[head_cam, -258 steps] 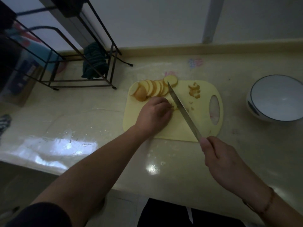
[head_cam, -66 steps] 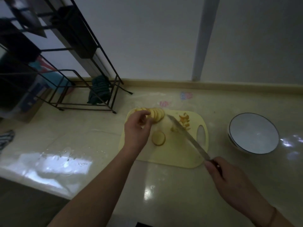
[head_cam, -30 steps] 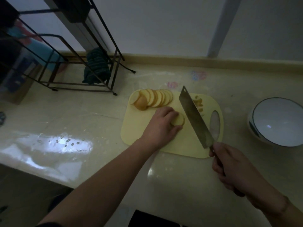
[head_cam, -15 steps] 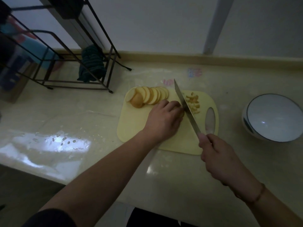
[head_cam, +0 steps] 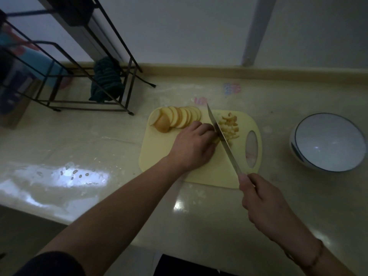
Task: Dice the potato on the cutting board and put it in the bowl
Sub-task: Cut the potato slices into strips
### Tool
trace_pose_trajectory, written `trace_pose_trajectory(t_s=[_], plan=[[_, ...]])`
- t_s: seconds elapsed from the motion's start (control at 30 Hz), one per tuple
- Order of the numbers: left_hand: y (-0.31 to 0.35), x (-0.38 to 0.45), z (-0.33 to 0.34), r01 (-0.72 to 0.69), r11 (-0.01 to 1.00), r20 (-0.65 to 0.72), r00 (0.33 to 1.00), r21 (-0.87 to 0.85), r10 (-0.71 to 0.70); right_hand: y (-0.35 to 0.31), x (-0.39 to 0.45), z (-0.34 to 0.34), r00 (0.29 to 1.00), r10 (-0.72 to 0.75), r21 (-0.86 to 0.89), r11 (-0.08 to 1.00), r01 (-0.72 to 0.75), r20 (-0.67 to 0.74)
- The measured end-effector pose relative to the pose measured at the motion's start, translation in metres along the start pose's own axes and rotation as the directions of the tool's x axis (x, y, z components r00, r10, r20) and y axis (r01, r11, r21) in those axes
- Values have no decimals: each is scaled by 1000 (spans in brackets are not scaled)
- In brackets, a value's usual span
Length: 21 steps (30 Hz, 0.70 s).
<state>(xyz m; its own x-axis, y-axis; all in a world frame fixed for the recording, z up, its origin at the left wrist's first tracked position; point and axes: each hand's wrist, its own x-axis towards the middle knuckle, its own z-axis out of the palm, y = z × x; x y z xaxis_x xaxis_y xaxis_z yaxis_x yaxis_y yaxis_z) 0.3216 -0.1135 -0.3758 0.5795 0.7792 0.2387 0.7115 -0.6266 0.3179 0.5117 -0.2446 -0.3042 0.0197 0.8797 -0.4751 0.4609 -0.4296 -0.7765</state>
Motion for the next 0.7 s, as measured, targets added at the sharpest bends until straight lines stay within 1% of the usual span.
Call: trace_pose_trajectory(t_s=[0.23, 0.37, 0.5, 0.6, 0.7], plan=[[-2, 1, -1, -30, 999, 17, 999, -25, 31, 5, -7, -1, 1000, -17, 12, 1000, 18, -22], [-4, 2, -2, -57, 998, 1, 998, -37, 57, 3, -5, 0, 1000, -14, -10, 1000, 14, -25], [-4, 1, 0, -54, 995, -22, 998, -82, 52, -7, 3, 6, 999, -24, -66, 998, 22, -35], [-4, 0, 1, -53, 997, -41, 998, -58, 51, -8, 7, 8, 999, -36, -69, 997, 34, -31], [-3, -3, 1, 0, 998, -48, 999, -57, -3, -5, 5, 6, 999, -39, -56, 998, 37, -37]])
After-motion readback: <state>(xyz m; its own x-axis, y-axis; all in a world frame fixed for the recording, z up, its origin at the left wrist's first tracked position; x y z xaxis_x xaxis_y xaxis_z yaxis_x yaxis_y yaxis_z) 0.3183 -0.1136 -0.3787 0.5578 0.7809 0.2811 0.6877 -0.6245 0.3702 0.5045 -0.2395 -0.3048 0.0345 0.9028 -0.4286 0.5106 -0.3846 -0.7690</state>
